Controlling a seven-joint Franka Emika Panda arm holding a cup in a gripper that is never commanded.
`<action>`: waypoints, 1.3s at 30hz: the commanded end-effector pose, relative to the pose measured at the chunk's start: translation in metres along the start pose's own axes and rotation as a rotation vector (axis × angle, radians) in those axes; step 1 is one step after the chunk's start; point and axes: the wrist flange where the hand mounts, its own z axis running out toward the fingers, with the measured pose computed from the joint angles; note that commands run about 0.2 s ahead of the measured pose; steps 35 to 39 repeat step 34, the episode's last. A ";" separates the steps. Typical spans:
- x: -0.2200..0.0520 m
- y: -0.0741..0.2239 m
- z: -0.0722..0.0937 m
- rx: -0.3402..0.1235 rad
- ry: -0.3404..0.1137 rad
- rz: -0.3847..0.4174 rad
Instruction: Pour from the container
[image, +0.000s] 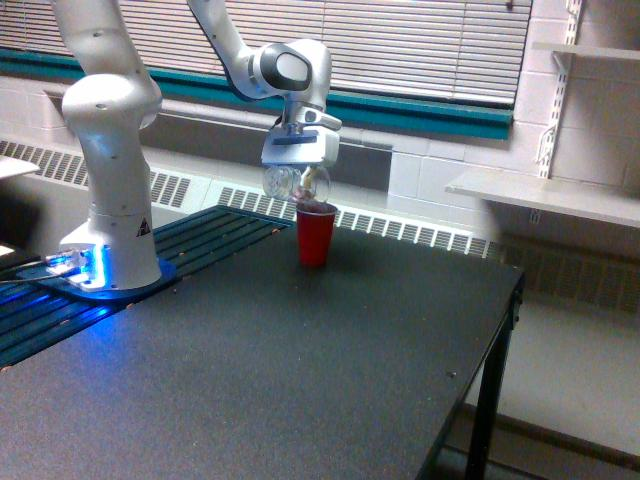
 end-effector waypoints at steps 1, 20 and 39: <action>0.003 -0.002 -0.004 -0.003 -0.008 -0.024; 0.010 -0.001 -0.015 0.026 0.020 0.011; 0.015 0.014 -0.027 0.070 0.098 0.103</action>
